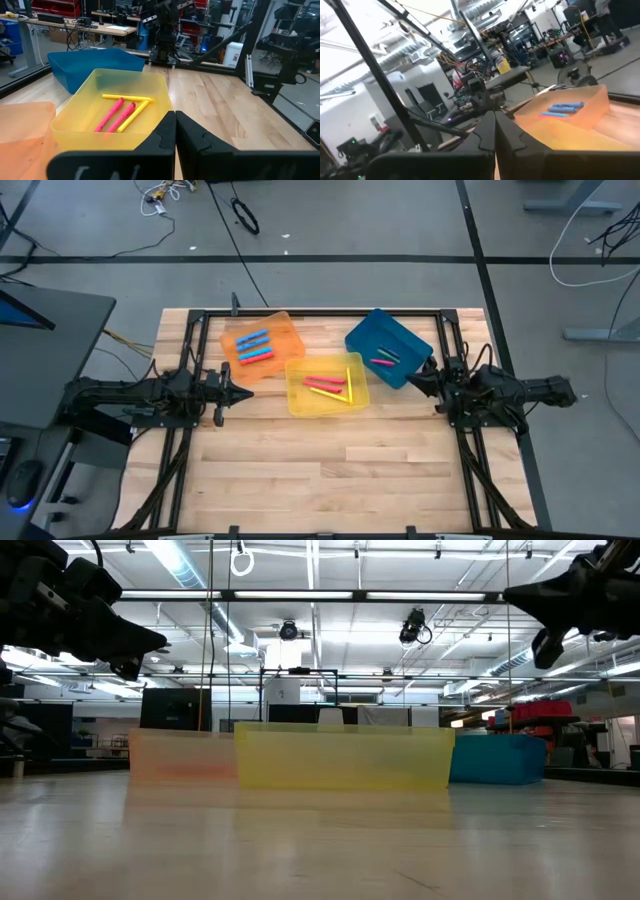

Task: Pick & Place Markers
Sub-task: Return to Home Position

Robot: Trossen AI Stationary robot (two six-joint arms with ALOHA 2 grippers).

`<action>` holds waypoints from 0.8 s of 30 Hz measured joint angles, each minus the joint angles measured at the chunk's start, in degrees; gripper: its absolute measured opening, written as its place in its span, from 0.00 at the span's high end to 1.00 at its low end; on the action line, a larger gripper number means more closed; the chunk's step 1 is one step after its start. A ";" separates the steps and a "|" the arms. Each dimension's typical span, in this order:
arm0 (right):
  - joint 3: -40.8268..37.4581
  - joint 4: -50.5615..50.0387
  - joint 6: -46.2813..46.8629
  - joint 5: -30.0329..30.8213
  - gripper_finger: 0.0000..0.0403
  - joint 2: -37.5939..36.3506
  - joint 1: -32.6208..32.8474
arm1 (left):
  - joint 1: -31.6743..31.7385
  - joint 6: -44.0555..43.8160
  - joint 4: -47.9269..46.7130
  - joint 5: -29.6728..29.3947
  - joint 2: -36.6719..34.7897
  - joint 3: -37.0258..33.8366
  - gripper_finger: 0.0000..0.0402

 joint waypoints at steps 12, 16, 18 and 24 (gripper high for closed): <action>0.04 -10.87 -3.90 -11.58 1.00 0.89 -4.07 | 0.00 0.00 -0.02 0.02 0.00 0.00 0.99; 0.04 -11.10 -4.28 -11.59 1.00 1.13 -4.10 | -0.02 0.00 -0.02 0.00 0.00 0.00 0.99; 0.04 -11.12 -4.31 -11.03 1.00 1.14 -4.10 | 0.00 0.00 0.00 0.00 0.00 0.00 0.99; 0.04 -10.84 -2.24 -9.10 0.95 1.14 -4.10 | -0.02 0.00 -0.02 0.00 0.00 0.00 0.99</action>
